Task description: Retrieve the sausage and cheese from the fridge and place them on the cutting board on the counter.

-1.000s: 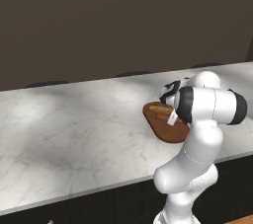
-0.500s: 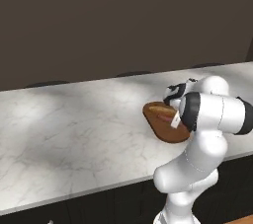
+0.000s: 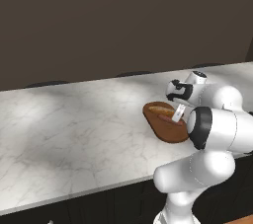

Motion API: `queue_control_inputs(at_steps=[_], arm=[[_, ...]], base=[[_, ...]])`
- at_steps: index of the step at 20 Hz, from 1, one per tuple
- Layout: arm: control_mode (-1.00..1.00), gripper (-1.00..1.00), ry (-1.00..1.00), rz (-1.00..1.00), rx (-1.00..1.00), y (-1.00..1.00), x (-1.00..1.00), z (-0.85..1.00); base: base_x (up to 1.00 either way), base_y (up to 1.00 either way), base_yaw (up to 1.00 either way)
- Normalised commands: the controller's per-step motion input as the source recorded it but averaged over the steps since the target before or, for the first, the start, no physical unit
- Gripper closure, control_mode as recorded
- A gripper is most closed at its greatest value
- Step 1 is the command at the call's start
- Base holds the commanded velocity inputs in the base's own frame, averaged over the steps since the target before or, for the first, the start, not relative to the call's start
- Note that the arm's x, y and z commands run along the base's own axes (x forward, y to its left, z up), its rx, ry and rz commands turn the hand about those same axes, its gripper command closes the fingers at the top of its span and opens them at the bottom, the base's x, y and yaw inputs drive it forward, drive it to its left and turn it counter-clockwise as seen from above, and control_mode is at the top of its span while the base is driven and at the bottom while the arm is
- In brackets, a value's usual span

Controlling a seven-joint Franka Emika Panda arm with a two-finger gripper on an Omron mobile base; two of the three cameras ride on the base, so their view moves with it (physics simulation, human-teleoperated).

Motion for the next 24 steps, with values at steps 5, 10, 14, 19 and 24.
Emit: queue_control_inputs(at_steps=[5,10,14,19,24], arm=[[-1.00,-1.00,-0.07,0.00,0.00,0.03,-0.34,0.71],[-1.00,-1.00,-0.07,-0.08,0.00,0.10,-0.93,0.42],[-1.00,-1.00,-0.05,-0.28,0.00,0.47,-0.97,0.00],[-1.00,-1.00,-0.06,-0.37,0.00,0.55,-0.44,0.09],[-1.00,-1.00,-0.17,-0.28,0.00,0.35,-0.63,0.03]], base=[[0.00,0.00,0.00],[0.00,0.00,0.00],[0.00,0.00,0.00],[0.00,0.00,0.00],[0.00,0.00,0.00]])
